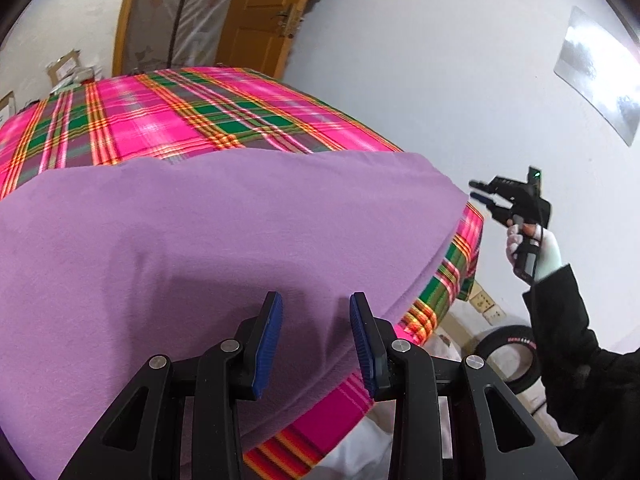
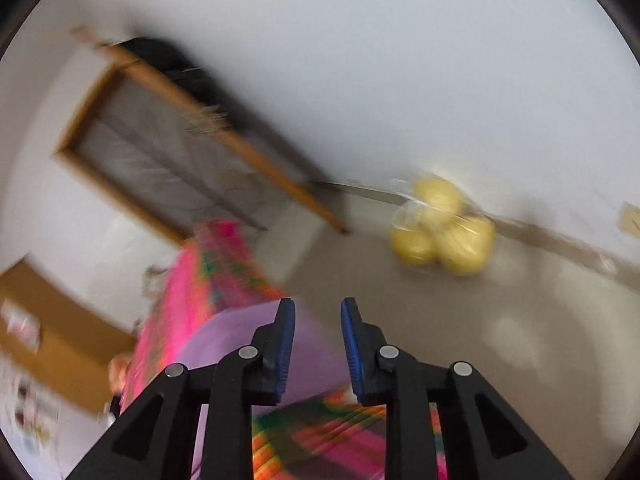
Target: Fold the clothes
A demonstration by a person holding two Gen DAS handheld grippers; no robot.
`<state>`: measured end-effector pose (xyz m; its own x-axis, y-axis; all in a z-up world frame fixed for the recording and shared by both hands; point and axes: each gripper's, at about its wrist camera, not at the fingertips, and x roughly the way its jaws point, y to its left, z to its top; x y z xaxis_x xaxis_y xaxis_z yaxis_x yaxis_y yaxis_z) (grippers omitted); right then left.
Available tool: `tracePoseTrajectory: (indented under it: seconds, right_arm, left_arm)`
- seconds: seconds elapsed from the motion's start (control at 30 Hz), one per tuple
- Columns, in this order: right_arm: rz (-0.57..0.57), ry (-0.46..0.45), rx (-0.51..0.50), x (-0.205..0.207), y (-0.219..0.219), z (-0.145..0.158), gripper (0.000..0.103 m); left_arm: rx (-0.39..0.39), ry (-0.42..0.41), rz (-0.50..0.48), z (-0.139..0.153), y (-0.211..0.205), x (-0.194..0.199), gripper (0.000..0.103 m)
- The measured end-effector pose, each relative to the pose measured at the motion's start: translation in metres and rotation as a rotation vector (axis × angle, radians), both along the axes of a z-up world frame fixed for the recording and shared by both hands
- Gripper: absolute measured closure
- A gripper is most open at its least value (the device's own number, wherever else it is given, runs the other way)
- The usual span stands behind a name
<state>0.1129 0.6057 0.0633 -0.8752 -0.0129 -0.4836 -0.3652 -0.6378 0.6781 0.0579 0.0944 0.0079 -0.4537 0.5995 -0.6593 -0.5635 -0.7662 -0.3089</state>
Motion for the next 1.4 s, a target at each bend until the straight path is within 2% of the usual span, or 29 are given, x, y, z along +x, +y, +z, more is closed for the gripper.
tracePoseTrajectory:
  seconds: [0.1,0.13,0.27,0.43,0.5,0.77,0.83,0.87,0.9,1.0,1.07,1.1,1.23,1.4]
  right_arm:
    - [0.148,0.107,0.155,0.008,-0.055,0.027,0.057]
    - [0.212,0.117,0.196,0.006,-0.075,0.029,0.055]
    - [0.474,0.148,0.358,-0.007,-0.157,0.039,0.055]
    - [0.773,0.163,0.610,-0.011,-0.249,0.034,0.055]
    - [0.855,0.160,0.678,-0.013,-0.271,0.030,0.055]
    - [1.020,0.098,0.860,-0.013,-0.318,0.015,0.055]
    - [1.021,0.095,0.856,-0.016,-0.319,0.017,0.059]
    - [1.020,0.090,0.849,-0.016,-0.320,0.018,0.065]
    - [1.018,0.085,0.843,-0.016,-0.320,0.019,0.077]
    - [1.028,0.080,0.859,-0.015,-0.321,0.022,0.093]
    - [1.032,0.083,0.867,-0.015,-0.321,0.025,0.095]
    - [1.029,0.087,0.859,-0.014,-0.320,0.027,0.097]
    - [1.019,0.125,0.808,-0.011,-0.312,0.036,0.099]
    - [1.030,0.138,0.778,0.000,-0.308,0.038,0.102]
  left_arm:
    - [-0.004,0.013,-0.014,0.000,0.005,0.003,0.067]
    - [-0.005,0.019,-0.018,0.000,0.007,0.004,0.067]
    - [0.005,0.031,-0.017,-0.002,0.005,0.012,0.067]
    - [0.006,0.054,-0.018,-0.005,-0.002,0.022,0.067]
    - [0.001,0.065,-0.027,-0.005,-0.003,0.025,0.067]
    - [-0.065,0.126,-0.078,-0.006,0.001,0.034,0.066]
    - [-0.080,0.137,-0.088,-0.006,0.003,0.034,0.067]
    - [-0.078,0.135,-0.091,-0.005,0.003,0.033,0.067]
    - [-0.076,0.132,-0.093,-0.005,0.003,0.033,0.067]
    - [-0.064,0.128,-0.096,-0.006,0.002,0.030,0.067]
    - [-0.058,0.133,-0.086,-0.007,0.000,0.028,0.082]
    - [-0.047,0.131,-0.087,-0.006,-0.001,0.028,0.096]
    - [-0.007,0.123,-0.093,-0.004,-0.006,0.025,0.101]
    - [0.027,0.157,-0.146,0.008,-0.008,0.046,0.103]
